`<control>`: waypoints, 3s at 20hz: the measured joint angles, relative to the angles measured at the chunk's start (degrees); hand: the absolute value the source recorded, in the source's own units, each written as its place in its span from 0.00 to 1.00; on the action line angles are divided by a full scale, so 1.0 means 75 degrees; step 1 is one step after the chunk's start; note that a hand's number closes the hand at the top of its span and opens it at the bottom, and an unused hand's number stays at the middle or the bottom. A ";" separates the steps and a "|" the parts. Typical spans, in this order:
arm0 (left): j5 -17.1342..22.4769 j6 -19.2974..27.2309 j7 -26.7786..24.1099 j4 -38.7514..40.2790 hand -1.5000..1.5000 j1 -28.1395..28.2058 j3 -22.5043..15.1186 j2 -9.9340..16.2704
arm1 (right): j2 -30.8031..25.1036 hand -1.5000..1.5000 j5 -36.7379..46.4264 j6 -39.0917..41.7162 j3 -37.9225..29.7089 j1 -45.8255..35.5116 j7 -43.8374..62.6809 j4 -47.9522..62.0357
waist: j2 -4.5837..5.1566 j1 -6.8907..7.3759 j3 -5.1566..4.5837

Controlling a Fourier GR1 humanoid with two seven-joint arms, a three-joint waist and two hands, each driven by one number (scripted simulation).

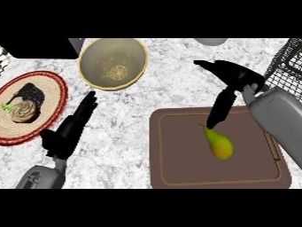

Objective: Pick the pear from the tray and place it in the tiered basket

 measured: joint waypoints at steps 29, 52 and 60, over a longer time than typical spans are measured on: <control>-0.0211 -0.0365 -0.0131 0.0172 0.50 0.0069 0.0458 -0.0192 | 0.0192 0.00 0.0430 0.1305 0.0807 0.0869 0.2202 -0.0957 | 0.0062 -0.0076 0.0040; -0.0758 -0.0612 0.0016 0.0053 0.50 0.0064 0.0784 -0.0696 | 0.1183 0.00 0.3076 0.1722 -0.0272 0.2538 0.1157 -0.0171 | 0.0068 -0.0056 0.0041; -0.0806 -0.0803 -0.0009 0.0190 0.50 0.0009 0.0995 -0.0720 | 0.1542 1.00 0.3876 0.1057 -0.0694 0.2777 0.0176 -0.0191 | 0.0025 -0.0081 -0.0010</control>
